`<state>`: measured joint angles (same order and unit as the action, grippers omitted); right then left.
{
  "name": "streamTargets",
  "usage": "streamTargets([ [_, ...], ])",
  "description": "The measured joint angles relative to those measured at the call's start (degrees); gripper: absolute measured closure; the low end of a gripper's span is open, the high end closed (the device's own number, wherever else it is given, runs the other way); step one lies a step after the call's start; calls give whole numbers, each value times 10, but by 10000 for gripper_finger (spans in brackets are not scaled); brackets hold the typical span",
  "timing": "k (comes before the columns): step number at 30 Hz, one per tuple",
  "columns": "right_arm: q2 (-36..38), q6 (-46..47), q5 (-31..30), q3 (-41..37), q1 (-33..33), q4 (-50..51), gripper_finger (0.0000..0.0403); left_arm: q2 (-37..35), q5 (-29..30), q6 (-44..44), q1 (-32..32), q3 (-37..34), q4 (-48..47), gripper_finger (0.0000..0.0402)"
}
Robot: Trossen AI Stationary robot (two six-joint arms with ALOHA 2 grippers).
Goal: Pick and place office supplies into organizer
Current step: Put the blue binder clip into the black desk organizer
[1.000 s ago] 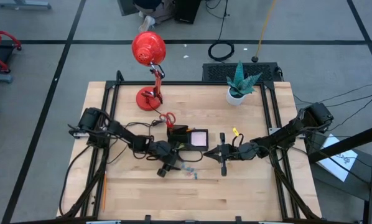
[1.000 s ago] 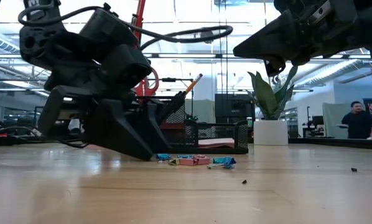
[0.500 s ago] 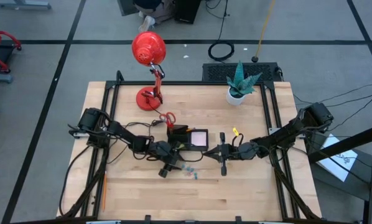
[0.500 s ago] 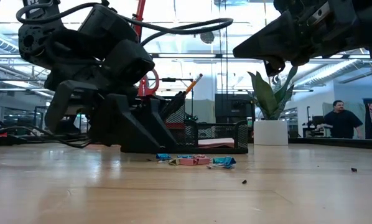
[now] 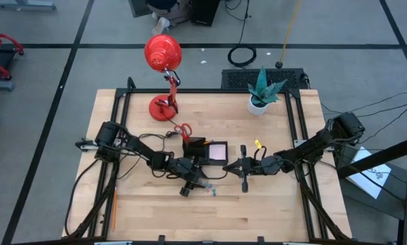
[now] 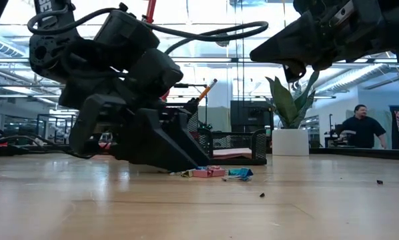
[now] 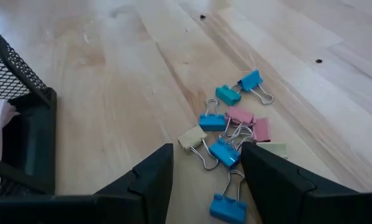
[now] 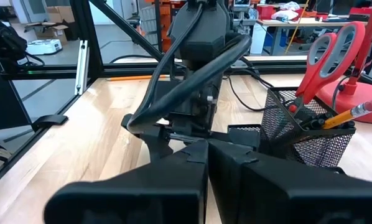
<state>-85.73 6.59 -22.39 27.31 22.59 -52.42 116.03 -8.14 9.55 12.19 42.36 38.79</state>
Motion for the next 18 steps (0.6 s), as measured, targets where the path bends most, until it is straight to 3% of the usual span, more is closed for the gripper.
streamTargets([
  [6, 0, 0, 0, 0, 0, 2, 399, 1, -44, -26, -7, 0, -4, 204],
  [18, 0, 2, 0, 0, 0, 2, 399, 2, -40, -38, -6, -1, -4, 204],
])
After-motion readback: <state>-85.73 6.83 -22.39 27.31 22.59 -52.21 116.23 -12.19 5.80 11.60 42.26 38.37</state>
